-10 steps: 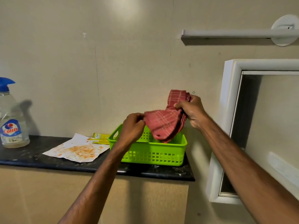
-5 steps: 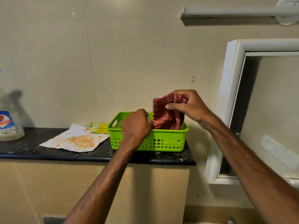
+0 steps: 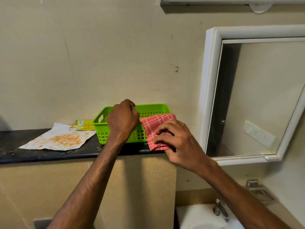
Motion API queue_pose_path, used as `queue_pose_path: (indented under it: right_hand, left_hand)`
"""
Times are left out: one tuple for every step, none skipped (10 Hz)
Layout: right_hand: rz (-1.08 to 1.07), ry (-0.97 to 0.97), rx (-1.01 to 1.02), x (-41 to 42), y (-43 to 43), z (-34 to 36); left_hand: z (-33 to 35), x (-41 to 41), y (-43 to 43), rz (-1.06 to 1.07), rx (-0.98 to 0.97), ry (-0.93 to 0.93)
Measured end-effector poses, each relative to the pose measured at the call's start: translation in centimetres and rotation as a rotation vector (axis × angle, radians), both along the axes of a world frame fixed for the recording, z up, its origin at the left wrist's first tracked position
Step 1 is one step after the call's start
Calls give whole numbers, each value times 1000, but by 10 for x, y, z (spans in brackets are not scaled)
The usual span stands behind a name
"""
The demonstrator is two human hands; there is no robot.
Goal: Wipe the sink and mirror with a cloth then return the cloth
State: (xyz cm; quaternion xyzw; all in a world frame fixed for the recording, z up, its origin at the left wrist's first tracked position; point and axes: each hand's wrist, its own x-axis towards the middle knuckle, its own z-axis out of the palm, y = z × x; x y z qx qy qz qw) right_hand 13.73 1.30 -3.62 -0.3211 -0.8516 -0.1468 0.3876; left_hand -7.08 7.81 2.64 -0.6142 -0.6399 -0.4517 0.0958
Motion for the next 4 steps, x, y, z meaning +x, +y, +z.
queue_pose_path:
  right_hand:
    - [-9, -57, 39, 0, 1, -28]
    - [57, -31, -49, 7, -7, -40]
    - [153, 142, -59, 24, -22, -31]
    - [63, 329, 43, 57, -31, -9]
  left_hand:
    - [-2, 2, -4, -36, 112, -54]
    - [-9, 5, -12, -102, 213, -40]
    - [-12, 19, -30, -162, 313, -15]
    - [-6, 54, -49, -268, 436, 76]
